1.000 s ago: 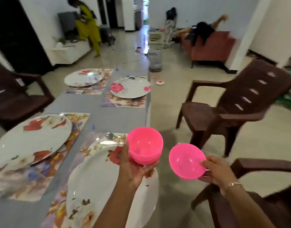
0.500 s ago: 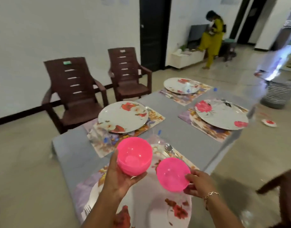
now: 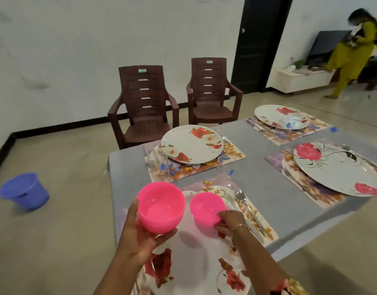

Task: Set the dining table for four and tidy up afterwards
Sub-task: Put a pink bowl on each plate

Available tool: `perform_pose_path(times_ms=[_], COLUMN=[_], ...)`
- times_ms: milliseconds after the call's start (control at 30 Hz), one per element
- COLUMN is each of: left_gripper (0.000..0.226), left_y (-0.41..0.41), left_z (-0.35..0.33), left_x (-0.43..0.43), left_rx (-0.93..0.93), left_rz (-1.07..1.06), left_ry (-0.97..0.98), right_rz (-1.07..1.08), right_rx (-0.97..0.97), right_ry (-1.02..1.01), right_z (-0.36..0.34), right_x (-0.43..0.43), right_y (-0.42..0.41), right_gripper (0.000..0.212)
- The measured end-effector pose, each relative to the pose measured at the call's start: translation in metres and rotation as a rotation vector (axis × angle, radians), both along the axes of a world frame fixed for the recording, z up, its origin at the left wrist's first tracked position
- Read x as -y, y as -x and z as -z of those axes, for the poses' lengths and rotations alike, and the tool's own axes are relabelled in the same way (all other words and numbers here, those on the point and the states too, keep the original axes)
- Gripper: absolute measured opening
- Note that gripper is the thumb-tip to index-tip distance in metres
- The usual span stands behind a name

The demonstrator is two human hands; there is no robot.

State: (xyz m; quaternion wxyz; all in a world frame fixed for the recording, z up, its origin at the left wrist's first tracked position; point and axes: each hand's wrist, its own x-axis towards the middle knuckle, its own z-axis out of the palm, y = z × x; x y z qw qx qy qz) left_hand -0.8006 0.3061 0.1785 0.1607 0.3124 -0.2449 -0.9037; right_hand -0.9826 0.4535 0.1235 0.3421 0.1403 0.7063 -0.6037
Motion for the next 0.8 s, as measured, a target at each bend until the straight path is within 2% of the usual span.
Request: perform_pose_path(times_ms=[133,200,267,300,400,467,600,800], left_gripper=[0.133,0.133,0.129,0.121,0.082,0.075,0.069,0.058], left_y=[0.004,0.013,0.025,0.032,0.060,0.081,0.121,0.193], left_z=[0.000,-0.001,-0.002,-0.003,-0.005,-0.008,-0.015,-0.002], left_x=[-0.020,-0.034,-0.051,-0.061,-0.093,-0.117,-0.160,-0.203], left_rx=[0.034,0.037,0.041,0.045,0.047,0.064,0.102,0.060], left_rz=[-0.004,0.020,0.061,0.087,0.185,0.243,0.351,0.520], left_ry=[-0.001,-0.014,-0.030,-0.042,-0.069,-0.059,0.002,0.044], right_rz=[-0.042,-0.135,-0.192,-0.189,-0.143,-0.146,-0.160,-0.095], right_rx=[0.006,-0.128,-0.349,-0.421,-0.511,-0.582,-0.712,-0.761], right_ry=[-0.036,-0.190,-0.287,-0.231,0.014,0.026,-0.204,-0.388], right_z=[0.001,-0.005,-0.020,-0.032,-0.067,-0.083,-0.089,-0.082], right_x=[-0.007,-0.020,-0.038,-0.048,-0.077,-0.097,-0.138,-0.190], right_y=[0.004,0.008,0.011,0.010,0.004,0.004,0.021,0.073], right_gripper=[0.010,0.019,0.013,0.009,0.017,0.020,0.010,0.016])
